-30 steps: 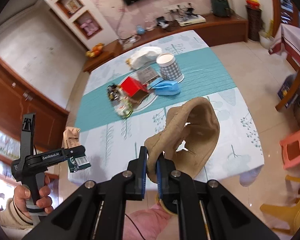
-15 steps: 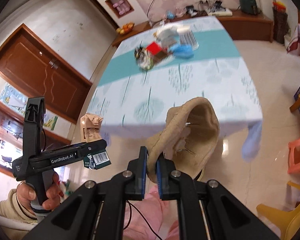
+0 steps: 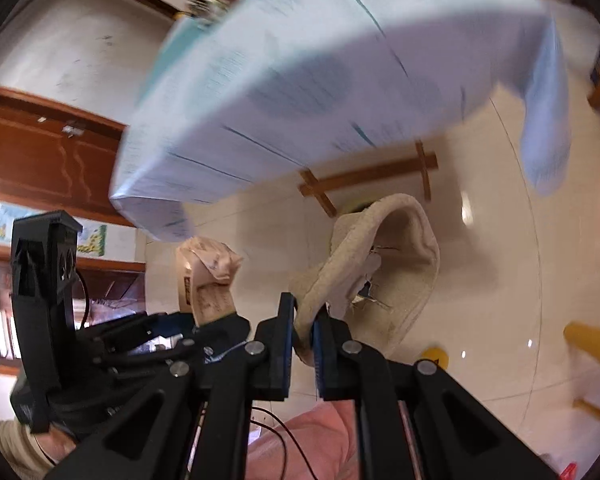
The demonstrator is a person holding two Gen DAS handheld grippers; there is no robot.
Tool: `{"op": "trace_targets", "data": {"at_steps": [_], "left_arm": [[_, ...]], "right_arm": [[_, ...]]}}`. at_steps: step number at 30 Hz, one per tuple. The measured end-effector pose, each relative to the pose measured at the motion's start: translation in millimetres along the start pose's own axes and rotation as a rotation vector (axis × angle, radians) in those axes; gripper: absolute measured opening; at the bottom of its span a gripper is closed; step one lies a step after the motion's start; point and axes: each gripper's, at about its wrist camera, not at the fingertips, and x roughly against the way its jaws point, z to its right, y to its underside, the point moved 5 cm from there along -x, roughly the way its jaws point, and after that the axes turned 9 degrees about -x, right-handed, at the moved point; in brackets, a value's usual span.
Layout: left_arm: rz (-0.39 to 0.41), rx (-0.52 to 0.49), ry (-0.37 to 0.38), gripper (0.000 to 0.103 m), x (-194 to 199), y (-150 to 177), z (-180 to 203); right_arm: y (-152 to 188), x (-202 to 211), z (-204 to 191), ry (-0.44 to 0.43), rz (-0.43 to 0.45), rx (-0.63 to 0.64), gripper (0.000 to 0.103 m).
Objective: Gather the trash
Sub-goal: 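Carry the milk carton and cup holder toward the black bin, then open both tools over the black bin to drop carton and cup holder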
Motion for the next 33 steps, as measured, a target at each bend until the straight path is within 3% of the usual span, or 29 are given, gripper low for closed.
{"op": "trace_targets", "data": {"at_steps": [5, 12, 17, 19, 24, 31, 33], "left_arm": [[-0.053, 0.009, -0.018, 0.043, -81, -11, -24], [-0.048, 0.015, 0.006, 0.044, -156, -41, -55], [-0.028, -0.017, -0.037, 0.045, -181, -63, -63], [-0.031, -0.014, -0.054, 0.059, -190, -67, -69], [-0.020, -0.003, -0.073, 0.076, -200, -69, -85], [0.009, 0.013, -0.105, 0.077, -187, -61, -99], [0.028, 0.028, -0.108, 0.077, -178, -58, -102]], "right_arm": [[-5, -60, 40, 0.013, -0.016, -0.102, 0.009], [-15, -128, 77, 0.012, -0.014, -0.186, 0.009], [-20, -160, 91, 0.016, -0.026, -0.229, 0.009], [-21, -172, 92, 0.017, -0.034, -0.239, 0.009], [-26, -185, 88, 0.016, -0.042, -0.249, 0.009], [-36, -194, 75, 0.034, -0.052, -0.243, 0.013], [-38, -194, 71, 0.043, -0.047, -0.239, 0.027]]}}
